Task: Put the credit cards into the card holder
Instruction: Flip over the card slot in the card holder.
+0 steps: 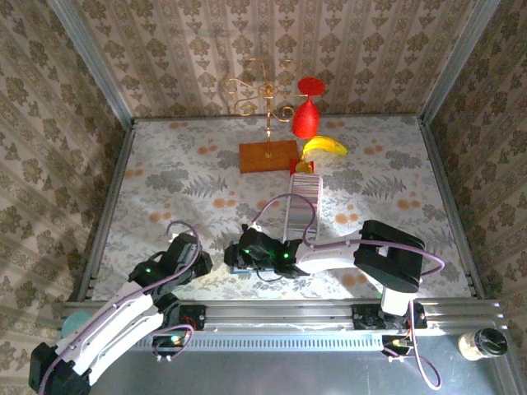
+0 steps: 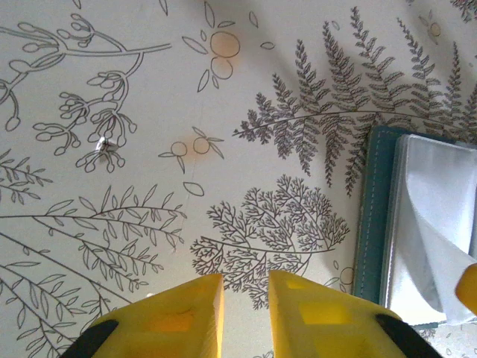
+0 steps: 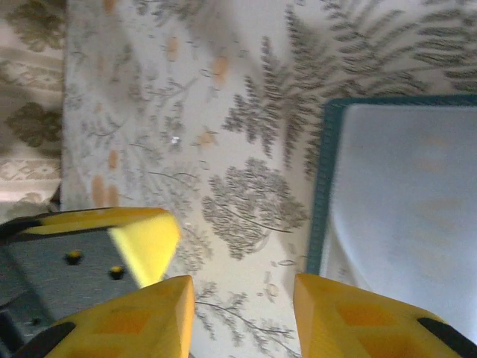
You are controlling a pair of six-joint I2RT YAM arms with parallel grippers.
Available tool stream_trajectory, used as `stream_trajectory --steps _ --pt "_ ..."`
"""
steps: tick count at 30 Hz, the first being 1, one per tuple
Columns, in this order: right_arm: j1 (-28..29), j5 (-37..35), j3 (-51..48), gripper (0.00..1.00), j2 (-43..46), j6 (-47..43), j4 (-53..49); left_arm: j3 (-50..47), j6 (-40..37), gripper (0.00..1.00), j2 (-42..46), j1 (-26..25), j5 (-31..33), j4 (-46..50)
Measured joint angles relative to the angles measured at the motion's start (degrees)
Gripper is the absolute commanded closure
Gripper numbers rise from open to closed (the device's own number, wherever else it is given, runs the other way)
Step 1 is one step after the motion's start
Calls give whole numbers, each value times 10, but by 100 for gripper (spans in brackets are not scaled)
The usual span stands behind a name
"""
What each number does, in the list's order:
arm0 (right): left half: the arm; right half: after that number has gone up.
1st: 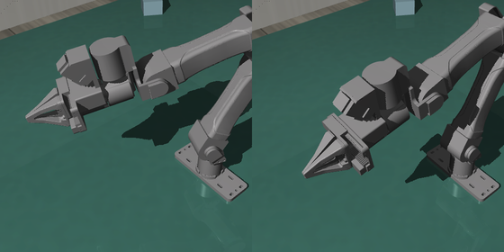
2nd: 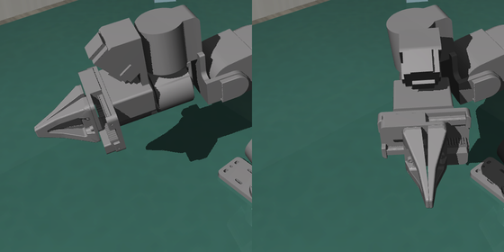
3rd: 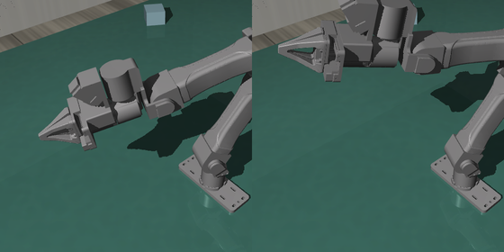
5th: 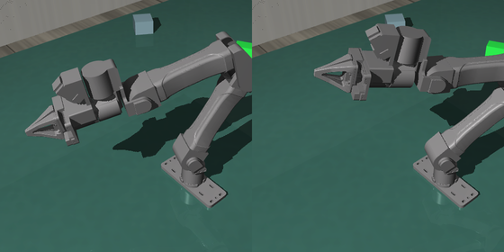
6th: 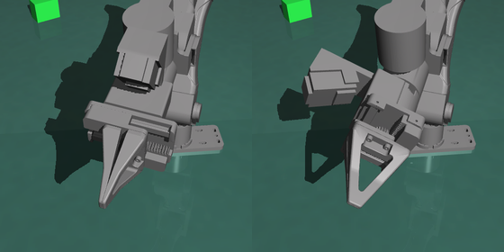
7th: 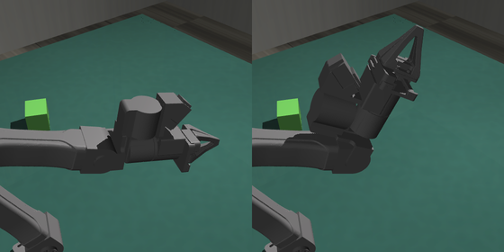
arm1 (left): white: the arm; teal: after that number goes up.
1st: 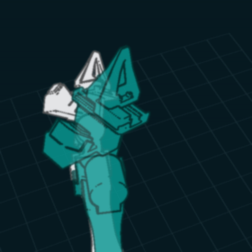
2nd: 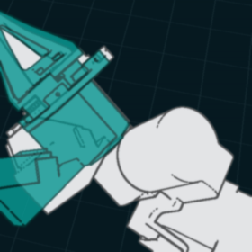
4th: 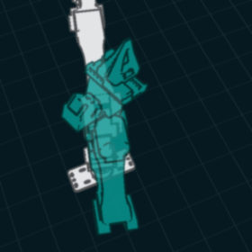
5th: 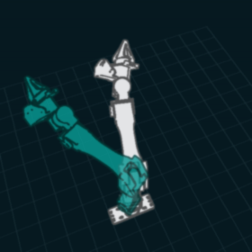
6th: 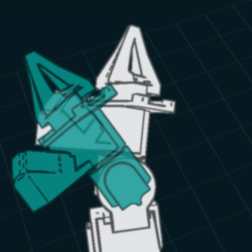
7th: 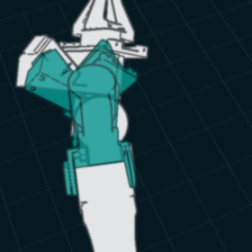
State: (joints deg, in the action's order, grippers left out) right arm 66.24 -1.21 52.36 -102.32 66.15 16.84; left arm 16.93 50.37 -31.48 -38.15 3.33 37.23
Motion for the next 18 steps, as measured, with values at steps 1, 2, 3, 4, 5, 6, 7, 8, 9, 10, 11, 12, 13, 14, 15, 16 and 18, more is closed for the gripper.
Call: stream_trajectory --steps 1,2,3,4,5,6,7,8,9,10,11,12,13,14,15,16,18 --pt "0 1 0 60 1 -2 4 0 2 74 0 0 0 1" --pt "0 1 0 60 3 -6 6 0 2 73 0 0 0 1" --pt "0 1 0 60 8 -13 6 0 2 72 0 0 0 1" --pt "0 0 -2 60 14 -17 6 0 2 70 0 0 0 1" --pt "-2 0 -4 60 25 -24 5 1 2 68 0 0 0 2" --pt "-4 -1 -8 60 41 -35 0 2 2 67 0 0 0 2" --pt "-7 -1 -12 60 56 -44 -5 4 2 66 0 0 0 3" --pt "-10 -1 -16 60 77 -57 -14 7 2 65 0 0 0 3" --pt "-15 -2 -19 60 99 -72 -24 10 2 64 0 1 0 5" --pt "-21 -3 -22 59 122 -88 -35 13 2 64 0 1 0 5" --pt "-29 -4 -23 59 145 -108 -49 17 2 63 0 2 0 5" --pt "-38 -6 -23 57 169 -132 -66 21 1 62 -1 3 -1 4" --pt "-46 -9 -23 56 188 -155 -81 24 0 61 -2 4 -2 1" --pt "-57 -12 -23 54 213 -191 -105 26 -3 59 -5 4 -5 -4" --pt "-68 -14 -23 54 236 -233 -130 28 -6 57 -11 4 -10 -10" --pt "-76 -16 -23 53 252 -272 -150 29 -8 54 -17 4 -17 -17" --pt "-92 -25 -23 54 293 -393 -198 31 -17 51 -43 4 -36 -40"
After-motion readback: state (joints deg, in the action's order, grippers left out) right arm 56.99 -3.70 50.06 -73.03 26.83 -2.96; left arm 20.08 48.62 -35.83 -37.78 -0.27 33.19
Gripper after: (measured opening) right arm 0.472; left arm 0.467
